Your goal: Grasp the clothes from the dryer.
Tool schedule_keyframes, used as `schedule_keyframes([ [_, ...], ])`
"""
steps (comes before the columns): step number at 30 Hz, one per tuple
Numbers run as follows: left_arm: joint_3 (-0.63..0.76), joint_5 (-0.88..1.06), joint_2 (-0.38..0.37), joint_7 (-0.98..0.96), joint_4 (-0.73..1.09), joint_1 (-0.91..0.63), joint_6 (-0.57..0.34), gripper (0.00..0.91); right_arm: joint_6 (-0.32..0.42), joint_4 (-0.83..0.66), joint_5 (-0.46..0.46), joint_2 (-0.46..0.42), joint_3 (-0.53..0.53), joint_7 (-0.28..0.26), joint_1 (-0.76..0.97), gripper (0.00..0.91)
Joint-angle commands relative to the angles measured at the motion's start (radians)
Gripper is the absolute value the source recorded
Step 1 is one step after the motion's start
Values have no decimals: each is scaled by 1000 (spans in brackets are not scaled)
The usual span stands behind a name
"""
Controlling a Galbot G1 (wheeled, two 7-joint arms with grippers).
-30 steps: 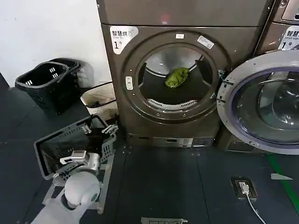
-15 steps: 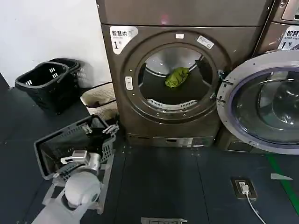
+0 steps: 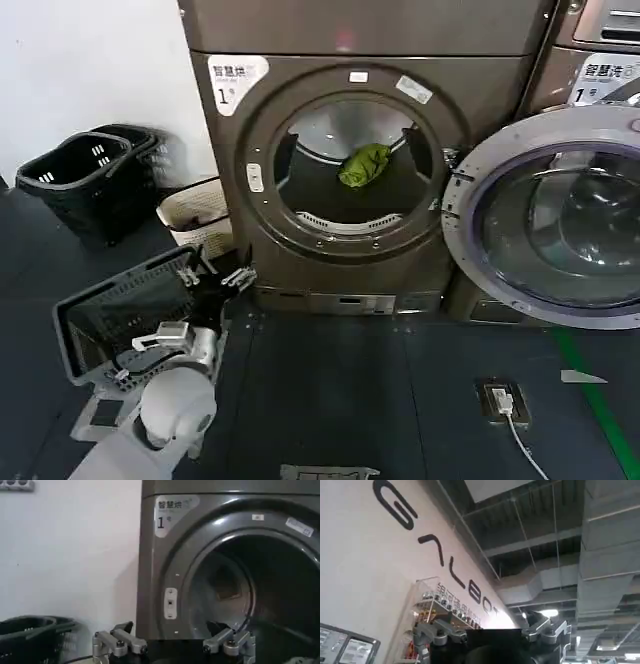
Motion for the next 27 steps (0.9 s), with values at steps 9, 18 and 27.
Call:
schedule_keyframes([
  [9, -1, 1, -2, 0, 7, 0, 0, 907, 3, 2, -3, 1, -14, -3, 7, 907],
  [18, -2, 2, -3, 0, 7, 0, 2, 907, 4, 0, -3, 1, -14, -5, 7, 907],
  [27, -2, 1, -4, 0, 5, 0, 3, 907, 6, 2, -2, 2, -13, -7, 6, 907],
])
